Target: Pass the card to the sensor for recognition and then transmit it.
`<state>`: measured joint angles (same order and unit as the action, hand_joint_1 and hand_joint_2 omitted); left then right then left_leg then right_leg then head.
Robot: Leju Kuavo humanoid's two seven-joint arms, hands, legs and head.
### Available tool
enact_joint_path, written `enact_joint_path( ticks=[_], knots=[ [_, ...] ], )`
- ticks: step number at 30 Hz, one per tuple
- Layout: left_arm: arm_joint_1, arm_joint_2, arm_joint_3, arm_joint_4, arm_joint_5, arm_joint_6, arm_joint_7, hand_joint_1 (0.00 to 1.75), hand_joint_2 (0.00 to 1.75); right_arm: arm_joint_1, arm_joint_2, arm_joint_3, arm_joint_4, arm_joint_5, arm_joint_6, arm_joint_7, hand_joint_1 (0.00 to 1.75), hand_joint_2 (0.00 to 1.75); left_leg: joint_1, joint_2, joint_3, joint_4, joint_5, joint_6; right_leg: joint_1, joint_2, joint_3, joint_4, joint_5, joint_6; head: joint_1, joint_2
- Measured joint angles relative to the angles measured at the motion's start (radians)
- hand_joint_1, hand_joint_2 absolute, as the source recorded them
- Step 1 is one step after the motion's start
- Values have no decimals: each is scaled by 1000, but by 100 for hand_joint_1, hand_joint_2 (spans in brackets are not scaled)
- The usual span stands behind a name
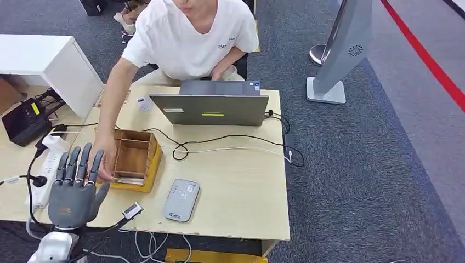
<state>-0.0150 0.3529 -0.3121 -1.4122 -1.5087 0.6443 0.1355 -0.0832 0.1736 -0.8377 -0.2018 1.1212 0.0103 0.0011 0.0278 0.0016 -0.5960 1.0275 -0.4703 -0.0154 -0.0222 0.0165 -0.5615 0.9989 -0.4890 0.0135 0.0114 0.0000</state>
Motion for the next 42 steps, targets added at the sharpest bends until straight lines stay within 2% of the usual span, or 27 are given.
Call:
enact_joint_path(
  ticks=[1,5,9,24,28,32,42],
  knots=[
    [-8,0,-7,16,0,-19,3,0,175,0,0,0,0,0,0,3,0,175,0,0,0,0,0,0,0,0,0,0,0,0,0,0],
    [-50,-9,-13,116,0,-160,5,0,175,0,0,-2,0,0,0,10,0,175,0,0,0,0,0,0,0,0,0,0,0,0,0,0],
    [-78,-24,-13,183,0,-202,-4,0,175,0,0,-2,0,0,0,17,0,175,0,0,0,0,0,0,0,0,0,0,0,0,0,0],
    [-88,-52,-13,240,0,-227,-13,0,175,1,0,-2,0,3,0,18,0,175,0,0,0,0,0,0,0,0,0,0,0,0,0,0],
    [-81,-52,-13,240,0,-202,-32,0,175,1,0,-2,0,7,0,18,0,175,0,0,0,0,0,0,0,0,0,0,0,0,1,0],
    [-62,-53,-13,235,0,-128,-43,0,175,1,0,-2,0,18,0,17,0,175,0,0,0,0,0,0,0,0,0,0,0,0,0,0],
    [-53,-55,-13,228,0,-125,-30,0,175,1,0,-2,0,18,0,18,0,175,0,0,0,0,0,0,0,0,0,0,0,0,0,0]
  ],
)
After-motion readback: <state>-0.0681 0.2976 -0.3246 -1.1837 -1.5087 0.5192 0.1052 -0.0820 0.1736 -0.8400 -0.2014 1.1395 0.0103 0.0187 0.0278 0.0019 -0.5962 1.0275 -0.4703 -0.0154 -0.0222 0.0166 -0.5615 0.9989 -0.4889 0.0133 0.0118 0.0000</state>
